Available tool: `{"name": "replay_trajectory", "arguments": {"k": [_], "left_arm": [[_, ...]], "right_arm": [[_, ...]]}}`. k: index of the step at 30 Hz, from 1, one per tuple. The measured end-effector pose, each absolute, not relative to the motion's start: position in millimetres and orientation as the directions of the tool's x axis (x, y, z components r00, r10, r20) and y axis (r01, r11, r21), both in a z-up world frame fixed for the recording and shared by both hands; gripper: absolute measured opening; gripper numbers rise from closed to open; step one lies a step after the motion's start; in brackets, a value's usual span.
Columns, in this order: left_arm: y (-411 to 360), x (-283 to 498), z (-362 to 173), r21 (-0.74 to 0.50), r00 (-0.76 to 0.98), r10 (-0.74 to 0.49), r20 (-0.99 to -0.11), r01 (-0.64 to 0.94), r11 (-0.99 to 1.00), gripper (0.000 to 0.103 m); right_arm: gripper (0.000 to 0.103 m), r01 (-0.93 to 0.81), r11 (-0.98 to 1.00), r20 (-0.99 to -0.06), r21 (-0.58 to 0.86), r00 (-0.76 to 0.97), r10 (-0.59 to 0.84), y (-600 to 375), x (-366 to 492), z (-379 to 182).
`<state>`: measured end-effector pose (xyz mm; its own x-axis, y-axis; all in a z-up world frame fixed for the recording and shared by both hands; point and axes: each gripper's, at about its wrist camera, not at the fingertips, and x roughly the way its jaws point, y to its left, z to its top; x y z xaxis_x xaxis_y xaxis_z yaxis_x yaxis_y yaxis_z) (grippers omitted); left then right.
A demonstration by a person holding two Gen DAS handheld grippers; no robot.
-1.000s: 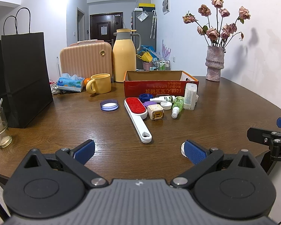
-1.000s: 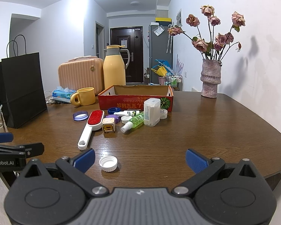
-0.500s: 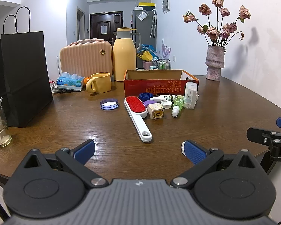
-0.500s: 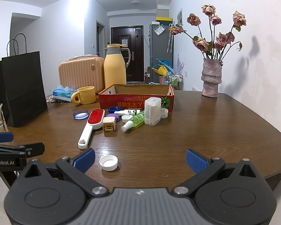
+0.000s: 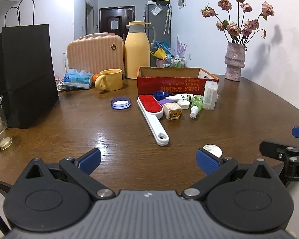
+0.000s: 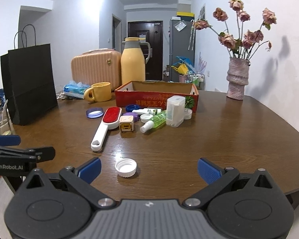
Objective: Organize rigid objects
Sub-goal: 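Reach the right gripper to the white bottle cap and grasp it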
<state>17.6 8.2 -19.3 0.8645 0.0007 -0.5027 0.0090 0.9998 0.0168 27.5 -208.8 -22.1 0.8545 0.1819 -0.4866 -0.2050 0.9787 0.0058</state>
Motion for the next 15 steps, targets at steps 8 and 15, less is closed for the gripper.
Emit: {"name": "replay_trajectory", "arguments": {"k": [8,15], "left_arm": [[15.3,29.5,-28.5,0.019,0.860,0.012,-0.510,-0.002,1.000,0.103],[19.7,40.3,-35.2,0.031,0.861,0.027,-0.507,-0.014,0.999,0.103]], "right_arm": [[0.103,-0.239,0.971,-0.519,0.019,0.827,0.214,-196.3,45.9,-34.1],[0.103,-0.256,0.967,-0.537,0.017,0.813,0.225,-188.1,61.5,-41.3]]}}
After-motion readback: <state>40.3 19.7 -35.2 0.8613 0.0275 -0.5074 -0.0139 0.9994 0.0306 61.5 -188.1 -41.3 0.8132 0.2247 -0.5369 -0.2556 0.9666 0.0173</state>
